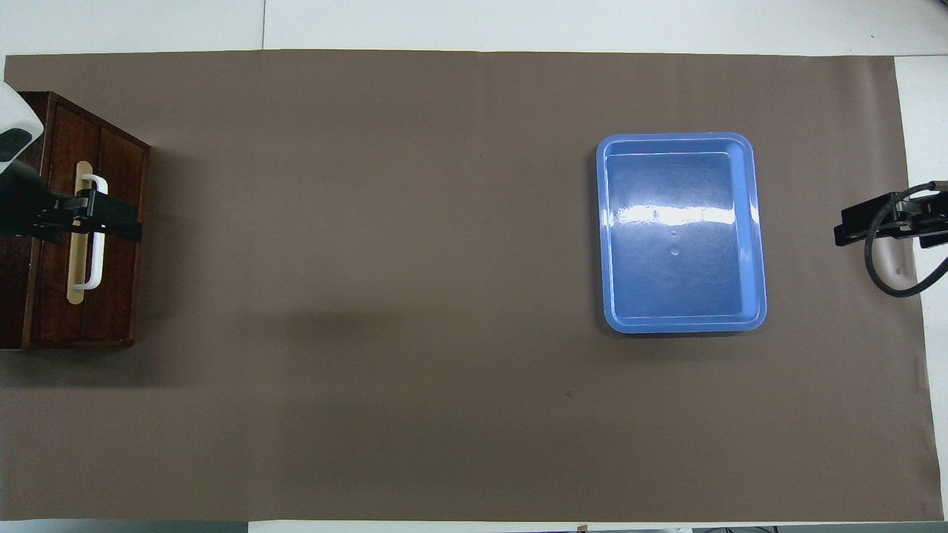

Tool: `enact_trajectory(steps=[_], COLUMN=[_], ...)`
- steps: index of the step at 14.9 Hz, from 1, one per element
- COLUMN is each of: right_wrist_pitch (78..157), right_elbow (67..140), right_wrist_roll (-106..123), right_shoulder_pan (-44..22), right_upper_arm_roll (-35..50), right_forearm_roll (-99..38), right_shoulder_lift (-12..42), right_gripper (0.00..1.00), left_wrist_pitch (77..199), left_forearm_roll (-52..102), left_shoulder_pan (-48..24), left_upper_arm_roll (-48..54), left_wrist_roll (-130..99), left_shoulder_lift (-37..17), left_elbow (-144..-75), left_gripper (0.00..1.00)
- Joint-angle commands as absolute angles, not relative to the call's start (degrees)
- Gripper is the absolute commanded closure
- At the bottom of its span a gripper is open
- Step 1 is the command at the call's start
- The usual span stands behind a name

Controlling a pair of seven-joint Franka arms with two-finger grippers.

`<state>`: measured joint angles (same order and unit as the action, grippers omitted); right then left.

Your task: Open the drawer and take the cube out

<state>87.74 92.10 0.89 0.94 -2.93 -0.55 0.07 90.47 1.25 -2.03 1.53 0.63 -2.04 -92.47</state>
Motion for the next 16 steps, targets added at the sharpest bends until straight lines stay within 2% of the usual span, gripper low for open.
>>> enact_trajectory(steps=[1, 16], right_wrist_pitch=[87.27, 87.63], right_elbow=[92.55, 92.64], right_wrist_roll=[1.67, 2.46], right_shoulder_pan=[0.97, 1.58], right_upper_arm_roll=[-2.99, -2.99], right_forearm_roll=[-0.44, -0.44], right_shoulder_lift=[-0.35, -0.35], right_gripper=[0.0, 0.0], left_wrist_pitch=[91.67, 94.13], left_forearm_roll=[1.05, -0.6], left_shoulder_pan=[-2.72, -2.81], left_upper_arm_roll=[0.97, 0.97], left_wrist_roll=[1.32, 4.21], left_shoulder_lift=[-1.85, -1.23], left_elbow=[-92.72, -94.48], left_gripper=[0.0, 0.0])
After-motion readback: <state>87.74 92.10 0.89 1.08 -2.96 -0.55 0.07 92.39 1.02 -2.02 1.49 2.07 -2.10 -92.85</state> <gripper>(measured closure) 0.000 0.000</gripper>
